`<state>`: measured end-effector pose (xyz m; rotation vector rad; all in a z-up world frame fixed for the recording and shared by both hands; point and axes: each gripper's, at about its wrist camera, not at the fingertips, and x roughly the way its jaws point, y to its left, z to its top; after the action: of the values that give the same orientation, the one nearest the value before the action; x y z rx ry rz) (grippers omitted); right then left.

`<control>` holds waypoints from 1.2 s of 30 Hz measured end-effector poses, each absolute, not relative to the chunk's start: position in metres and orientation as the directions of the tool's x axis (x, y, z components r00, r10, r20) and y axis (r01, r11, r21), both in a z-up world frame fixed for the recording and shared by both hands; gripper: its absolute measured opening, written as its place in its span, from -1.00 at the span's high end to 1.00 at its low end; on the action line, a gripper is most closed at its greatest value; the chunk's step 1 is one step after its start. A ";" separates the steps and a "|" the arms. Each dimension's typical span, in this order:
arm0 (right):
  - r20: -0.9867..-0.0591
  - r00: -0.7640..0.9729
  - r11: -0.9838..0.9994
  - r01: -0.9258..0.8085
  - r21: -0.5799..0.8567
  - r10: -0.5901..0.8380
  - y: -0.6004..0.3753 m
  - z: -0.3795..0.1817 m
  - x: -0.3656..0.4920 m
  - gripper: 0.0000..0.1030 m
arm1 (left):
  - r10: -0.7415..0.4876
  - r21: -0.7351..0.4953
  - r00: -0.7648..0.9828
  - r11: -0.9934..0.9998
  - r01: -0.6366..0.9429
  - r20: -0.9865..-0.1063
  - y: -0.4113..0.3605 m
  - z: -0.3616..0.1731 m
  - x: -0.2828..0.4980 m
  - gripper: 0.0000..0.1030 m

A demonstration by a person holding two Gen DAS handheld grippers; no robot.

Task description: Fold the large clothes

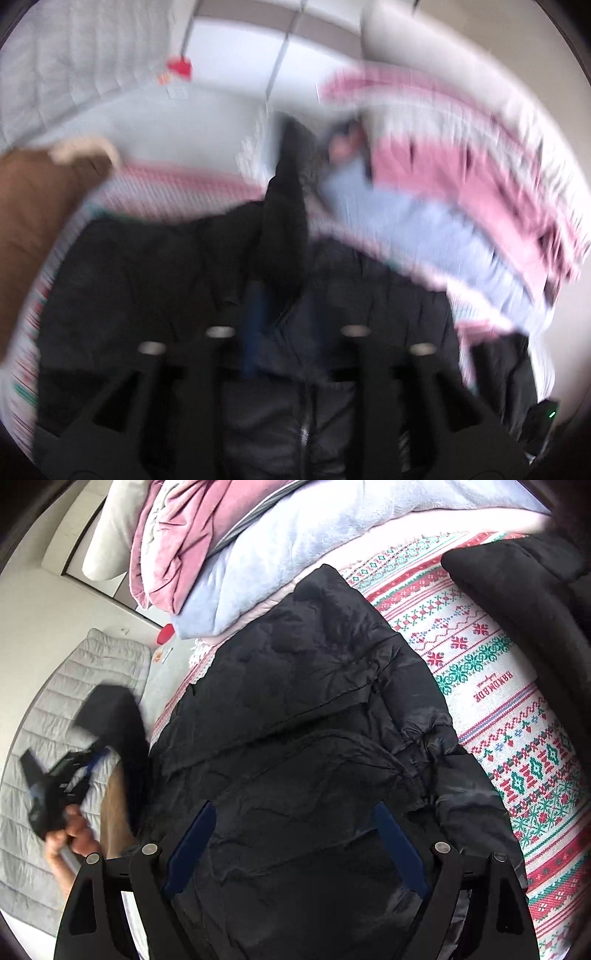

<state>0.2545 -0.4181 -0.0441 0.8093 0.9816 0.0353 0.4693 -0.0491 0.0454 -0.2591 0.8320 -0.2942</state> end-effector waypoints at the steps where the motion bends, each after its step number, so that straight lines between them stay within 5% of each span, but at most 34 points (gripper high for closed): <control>1: -0.726 0.576 0.712 0.322 0.624 0.376 -0.419 -0.045 0.255 -0.73 | -0.360 -0.336 0.611 0.928 0.160 -0.705 -0.059 0.033 0.469 0.13; 10: -0.714 0.581 0.703 0.314 0.639 0.389 -0.423 -0.042 0.252 -0.73 | -0.352 -0.286 0.544 0.936 0.205 -0.762 -0.099 0.002 0.459 0.05; 14: -0.715 0.578 0.697 0.319 0.642 0.393 -0.424 -0.044 0.251 -0.73 | -0.292 -0.222 0.593 0.956 0.190 -0.750 -0.119 0.004 0.464 -0.39; 23: -0.720 0.578 0.690 0.338 0.641 0.386 -0.428 -0.047 0.250 -0.73 | 0.079 0.205 0.560 0.964 0.167 -0.825 -0.188 -0.033 0.491 -0.45; 25: -0.721 0.573 0.690 0.337 0.641 0.390 -0.427 -0.049 0.251 -0.73 | 0.104 0.225 0.559 0.963 0.151 -0.822 -0.189 -0.035 0.495 -0.18; 27: -0.719 0.569 0.687 0.335 0.645 0.398 -0.427 -0.050 0.251 -0.73 | 0.090 0.197 0.545 0.970 0.140 -0.833 -0.183 -0.034 0.497 0.62; 29: -0.717 0.569 0.685 0.331 0.649 0.403 -0.427 -0.050 0.252 -0.73 | 0.066 0.166 0.543 0.977 0.136 -0.837 -0.176 -0.032 0.494 0.84; 36: -0.718 0.573 0.685 0.335 0.646 0.396 -0.426 -0.049 0.252 -0.73 | -0.155 -0.020 0.556 0.970 0.241 -0.817 -0.159 -0.012 0.451 0.88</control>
<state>0.2524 -0.4263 -0.0493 0.8518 0.9930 0.0413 0.4507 -0.1589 -0.0122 0.0976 0.9534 -0.2337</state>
